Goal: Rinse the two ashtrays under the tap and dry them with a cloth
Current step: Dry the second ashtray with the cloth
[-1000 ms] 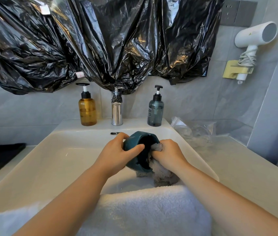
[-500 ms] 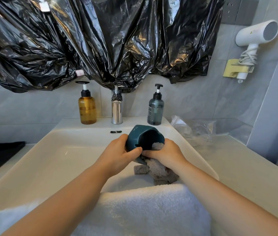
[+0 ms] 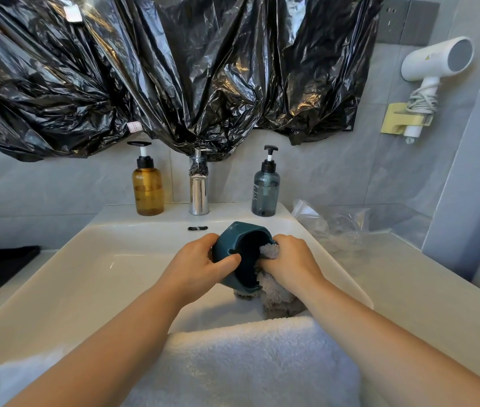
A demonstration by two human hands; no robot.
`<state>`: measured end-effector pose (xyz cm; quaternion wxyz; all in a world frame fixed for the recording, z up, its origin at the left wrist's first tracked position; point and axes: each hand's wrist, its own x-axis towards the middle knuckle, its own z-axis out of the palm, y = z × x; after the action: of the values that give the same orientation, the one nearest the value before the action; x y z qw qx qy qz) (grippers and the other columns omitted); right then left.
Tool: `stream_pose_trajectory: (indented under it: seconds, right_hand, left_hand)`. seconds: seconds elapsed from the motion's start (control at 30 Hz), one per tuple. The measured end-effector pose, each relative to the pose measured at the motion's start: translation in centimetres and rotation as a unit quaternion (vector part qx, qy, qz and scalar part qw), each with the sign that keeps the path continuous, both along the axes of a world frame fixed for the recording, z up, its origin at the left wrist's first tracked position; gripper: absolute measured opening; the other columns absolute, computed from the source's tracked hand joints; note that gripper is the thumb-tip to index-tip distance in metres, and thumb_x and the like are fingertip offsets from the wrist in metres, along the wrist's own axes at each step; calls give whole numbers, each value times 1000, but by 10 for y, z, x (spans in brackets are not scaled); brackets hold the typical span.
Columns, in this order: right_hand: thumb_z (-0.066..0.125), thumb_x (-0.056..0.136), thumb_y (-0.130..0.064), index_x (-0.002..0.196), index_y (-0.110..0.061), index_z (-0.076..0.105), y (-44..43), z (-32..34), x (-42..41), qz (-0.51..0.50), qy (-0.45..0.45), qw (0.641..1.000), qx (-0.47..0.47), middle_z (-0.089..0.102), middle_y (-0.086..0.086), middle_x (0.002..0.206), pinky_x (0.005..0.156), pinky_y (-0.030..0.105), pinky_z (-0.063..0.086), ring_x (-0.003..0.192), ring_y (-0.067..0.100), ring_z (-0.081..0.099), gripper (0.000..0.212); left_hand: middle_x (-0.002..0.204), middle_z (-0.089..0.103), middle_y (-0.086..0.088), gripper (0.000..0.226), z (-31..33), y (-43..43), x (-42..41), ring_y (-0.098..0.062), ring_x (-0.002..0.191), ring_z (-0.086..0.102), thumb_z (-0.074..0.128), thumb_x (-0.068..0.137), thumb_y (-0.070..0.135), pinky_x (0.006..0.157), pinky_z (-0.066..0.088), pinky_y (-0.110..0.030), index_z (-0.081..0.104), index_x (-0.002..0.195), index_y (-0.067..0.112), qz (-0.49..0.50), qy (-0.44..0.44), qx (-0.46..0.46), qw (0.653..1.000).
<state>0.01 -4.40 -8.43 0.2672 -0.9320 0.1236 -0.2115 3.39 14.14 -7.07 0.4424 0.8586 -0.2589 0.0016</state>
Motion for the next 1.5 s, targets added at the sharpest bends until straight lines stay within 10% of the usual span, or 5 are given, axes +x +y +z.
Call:
stream_pose_trajectory:
  seconds: [0.33,0.63,0.93,1.13,1.5]
  right_hand:
    - [69,83,-25,86,-10,69,2,3,1,5,-8,990,138,63,1,75,51,22,35,72,18,57,15]
    - [59,88,-25,97,-14,59,17,9,-4,24,-32,998,-46,65,5,94,62,30,36,84,26,58,14]
    - [59,90,-22,77,-12,65,3,5,3,1,-48,994,97,61,0,70,50,21,34,67,16,54,18]
    - [61,89,-27,81,-16,64,10,4,4,15,-24,996,88,58,-3,70,50,22,33,68,16,54,14]
    - [57,90,-24,79,-14,58,3,2,8,21,-68,997,31,61,0,76,52,22,34,70,20,54,15]
  left_hand:
    - [101,67,7,36,-3,-7,0,-10,90,64,76,76,37,77,58,-31,55,105,31,5,16,-91,996]
    - [82,68,8,37,8,2,-6,-12,79,61,54,70,55,70,57,-39,66,93,30,89,-111,26,989]
    - [99,63,3,48,3,-5,-4,-15,87,65,78,72,41,74,58,-35,51,108,26,40,64,-72,994]
    - [82,68,-4,23,5,-3,-5,-29,73,64,73,73,20,65,55,-45,61,93,21,39,1,-126,991]
    - [100,67,5,43,4,3,1,-14,90,65,76,74,46,75,57,-31,58,107,26,25,36,-109,993]
